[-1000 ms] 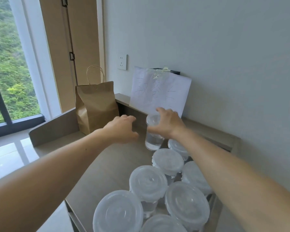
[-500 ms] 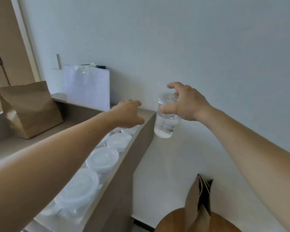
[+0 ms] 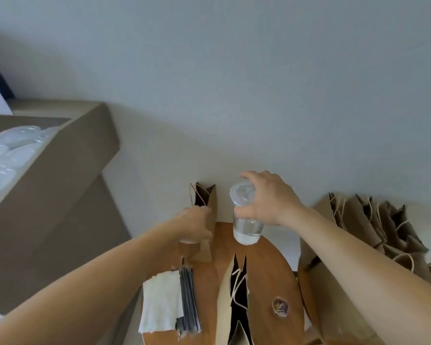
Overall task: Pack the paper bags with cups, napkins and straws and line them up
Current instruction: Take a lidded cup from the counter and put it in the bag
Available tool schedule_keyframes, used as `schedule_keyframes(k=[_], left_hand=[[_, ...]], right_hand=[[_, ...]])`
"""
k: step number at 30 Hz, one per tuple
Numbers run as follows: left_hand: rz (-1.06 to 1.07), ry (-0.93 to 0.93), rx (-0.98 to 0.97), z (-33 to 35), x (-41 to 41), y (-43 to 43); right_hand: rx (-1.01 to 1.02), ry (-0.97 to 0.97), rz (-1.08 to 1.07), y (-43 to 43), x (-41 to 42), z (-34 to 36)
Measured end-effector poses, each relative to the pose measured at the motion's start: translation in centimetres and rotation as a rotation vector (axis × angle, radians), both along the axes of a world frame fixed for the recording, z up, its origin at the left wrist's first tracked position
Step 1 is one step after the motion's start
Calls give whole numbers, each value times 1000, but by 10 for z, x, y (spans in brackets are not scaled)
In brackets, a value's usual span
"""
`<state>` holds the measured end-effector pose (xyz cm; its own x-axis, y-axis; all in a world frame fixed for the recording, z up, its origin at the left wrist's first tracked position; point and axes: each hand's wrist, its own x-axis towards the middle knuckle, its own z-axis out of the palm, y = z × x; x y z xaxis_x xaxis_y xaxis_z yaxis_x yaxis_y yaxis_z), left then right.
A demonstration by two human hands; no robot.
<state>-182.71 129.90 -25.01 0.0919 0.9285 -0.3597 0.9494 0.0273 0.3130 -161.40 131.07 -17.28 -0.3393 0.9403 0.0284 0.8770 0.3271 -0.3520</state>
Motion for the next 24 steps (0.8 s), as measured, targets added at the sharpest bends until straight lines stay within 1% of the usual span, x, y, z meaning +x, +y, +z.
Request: schedule_keyframes(k=[2,5,7,9,12,17,20,24], left_hand=[[-22,8,-146,-39,13,-18],[-143,13,-399,-89,31,-47],[-153,-1,-477,-115,45,-67],[-52,-20,-455,-134,58,-83],[119,-117,-365,-149,66,-94],[277,-207,-341,-155,57,-98],[359,-265,-361,-158,49,-96],[479,-378,-380,-164,41,-94]], right_hand=[[-24,-9,-16,-4,12,-24],[-42,39,-76,-8,20,-54],[-50,77,-122,-11,20,-71],[-56,109,-154,-15,16,-86],[-51,136,-187,-21,8,-103],[-41,132,-207,-34,-3,-124],[-74,105,-148,-45,2,-133],[-56,2,51,-58,19,-137]])
